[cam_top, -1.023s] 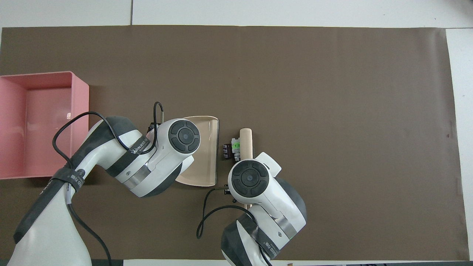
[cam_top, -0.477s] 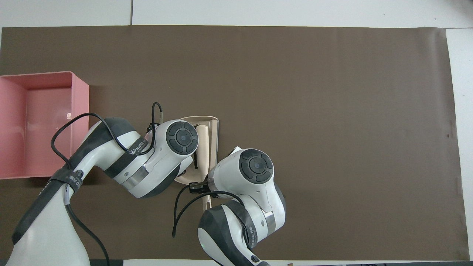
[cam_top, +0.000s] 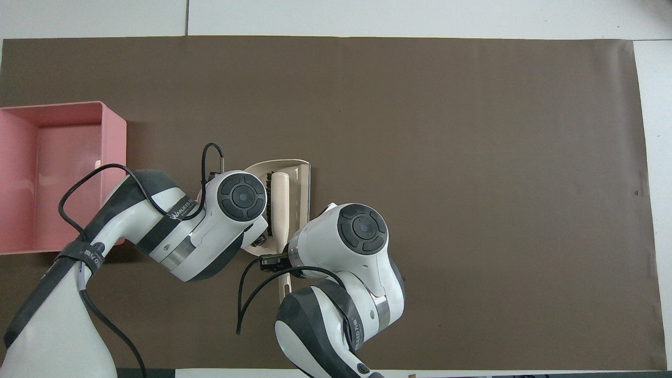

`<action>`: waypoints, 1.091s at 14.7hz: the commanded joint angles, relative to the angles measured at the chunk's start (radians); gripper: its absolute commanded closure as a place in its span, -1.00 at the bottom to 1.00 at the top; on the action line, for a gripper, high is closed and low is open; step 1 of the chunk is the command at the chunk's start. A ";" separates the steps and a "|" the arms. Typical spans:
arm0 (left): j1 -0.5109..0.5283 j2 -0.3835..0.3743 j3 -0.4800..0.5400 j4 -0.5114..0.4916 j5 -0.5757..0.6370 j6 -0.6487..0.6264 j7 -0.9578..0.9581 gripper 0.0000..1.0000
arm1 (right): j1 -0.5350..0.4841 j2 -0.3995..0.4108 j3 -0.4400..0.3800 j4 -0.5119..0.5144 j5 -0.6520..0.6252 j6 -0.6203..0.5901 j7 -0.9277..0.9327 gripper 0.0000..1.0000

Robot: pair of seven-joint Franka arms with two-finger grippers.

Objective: Clean e-waste and dump in bin
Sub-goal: 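Sweep the e-waste into the dustpan with the brush in the right gripper, then lift the dustpan to the bin while the right gripper returns the brush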

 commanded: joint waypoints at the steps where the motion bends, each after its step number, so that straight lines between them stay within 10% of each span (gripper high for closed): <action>1: 0.019 -0.020 -0.005 -0.040 -0.026 0.066 0.001 1.00 | -0.089 -0.123 0.005 -0.013 -0.148 -0.155 0.107 1.00; 10: 0.204 -0.151 0.004 0.056 -0.150 -0.111 0.351 1.00 | -0.438 -0.297 0.005 -0.016 -0.524 -0.578 -0.003 1.00; 16: 0.497 -0.145 0.007 0.239 -0.150 -0.195 0.562 1.00 | -0.694 -0.340 0.005 -0.182 -0.669 -0.517 -0.333 1.00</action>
